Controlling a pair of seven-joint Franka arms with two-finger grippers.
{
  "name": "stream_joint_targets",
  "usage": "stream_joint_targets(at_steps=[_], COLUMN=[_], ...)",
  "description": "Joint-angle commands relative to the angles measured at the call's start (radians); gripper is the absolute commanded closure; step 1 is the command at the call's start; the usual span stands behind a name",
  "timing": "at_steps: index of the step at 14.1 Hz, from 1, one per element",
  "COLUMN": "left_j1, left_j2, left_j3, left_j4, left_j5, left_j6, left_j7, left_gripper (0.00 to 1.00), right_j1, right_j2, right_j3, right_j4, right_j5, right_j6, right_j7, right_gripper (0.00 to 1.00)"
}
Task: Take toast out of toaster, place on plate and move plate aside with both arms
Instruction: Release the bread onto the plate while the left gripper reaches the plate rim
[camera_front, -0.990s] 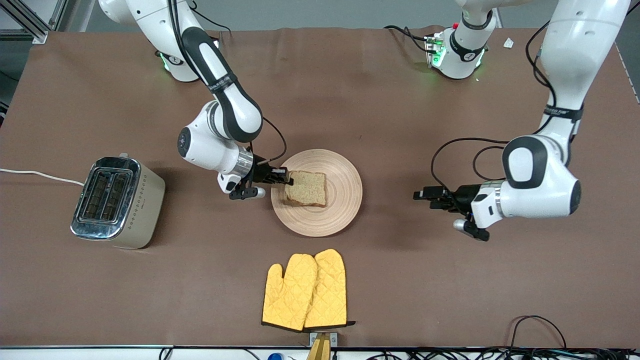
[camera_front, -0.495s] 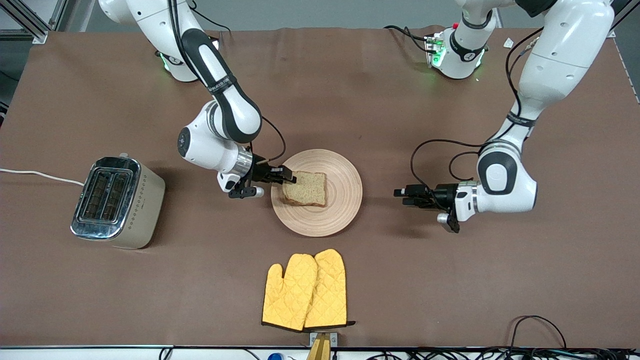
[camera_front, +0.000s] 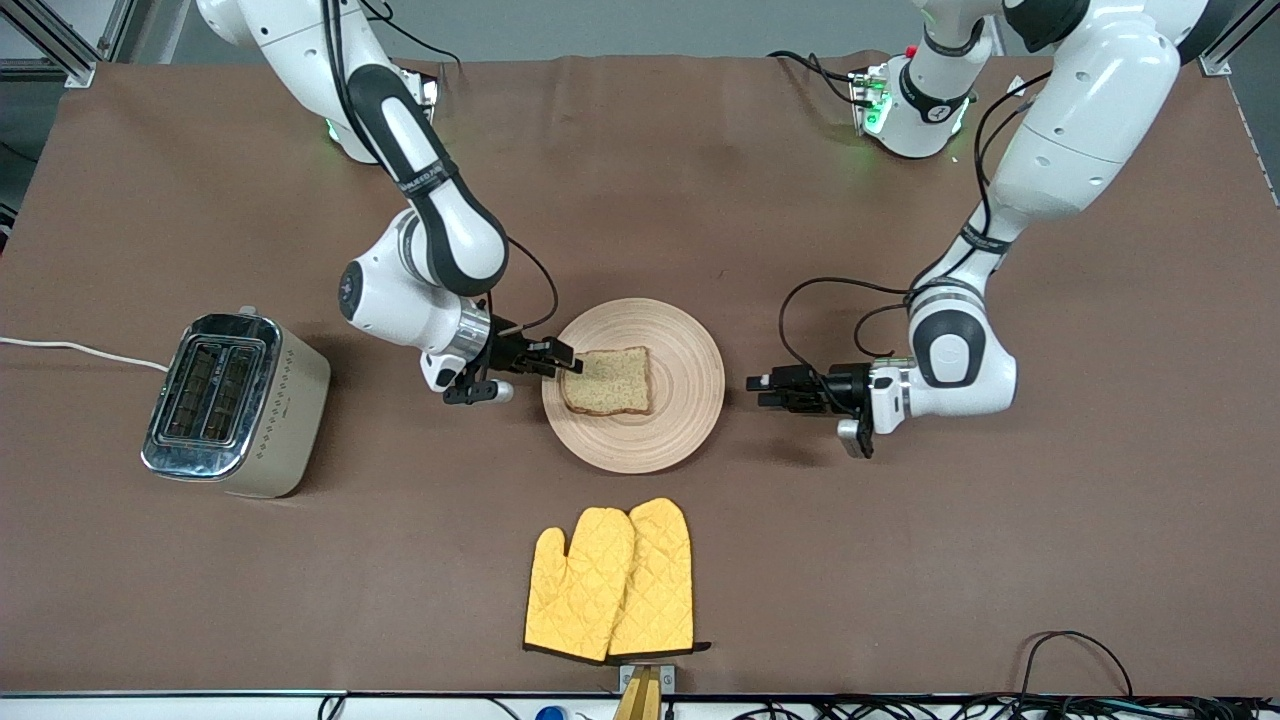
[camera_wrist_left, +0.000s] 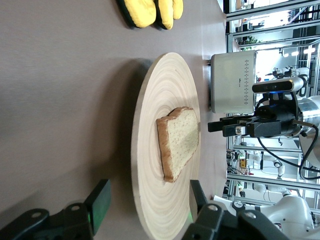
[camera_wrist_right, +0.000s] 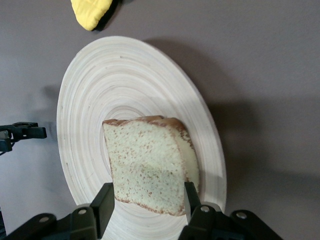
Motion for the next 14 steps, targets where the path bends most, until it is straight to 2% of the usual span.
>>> stream_joint_targets(at_steps=[1,5,6,7,9,10,12,14], left_j1=[-0.017,-0.066,-0.074,-0.074,-0.084,-0.084,-0.088,-0.092], left_j2=[0.028,0.045,0.051,0.057,0.078,0.080,0.083,0.080], left_j3=[-0.002,-0.002,-0.002,-0.002,-0.002,-0.002,-0.002,-0.002], left_j4=[0.001,0.004,0.004,0.004,0.005,0.005,0.004,0.004], left_j5=[-0.041,-0.099,-0.117,-0.119,-0.124,-0.125,-0.125,-0.125], left_j6=[0.027,0.034,0.037,0.049,0.063,0.063,0.063,0.069], left_j7=[0.053,0.054,0.054,0.063,0.088,0.088,0.088,0.088], left_gripper=[0.33,0.38,0.38,0.41,0.48,0.55,0.72,0.94], right_j1=[-0.019,-0.034,-0.046,-0.047,-0.048,-0.050,-0.056,-0.085], right_j2=[-0.041,-0.098,-0.121,-0.149,-0.201,-0.234,-0.300,-0.362], right_j3=[0.008,0.000,0.000,-0.001,-0.015,-0.022,-0.068,-0.119], right_j4=[-0.024,-0.039,-0.055,-0.062,-0.088,-0.101,-0.110,-0.121], right_j5=[0.036,0.030,0.028,0.025,0.011,-0.019,-0.145,-0.260], right_j6=[-0.012,-0.049,-0.051,-0.051,-0.051,-0.051,-0.054,-0.093], right_j7=[-0.031,-0.024,-0.024,-0.022,-0.021,-0.021,-0.018,-0.018], right_gripper=[0.22,0.13,0.09,0.00,0.00,0.00,0.00,0.00])
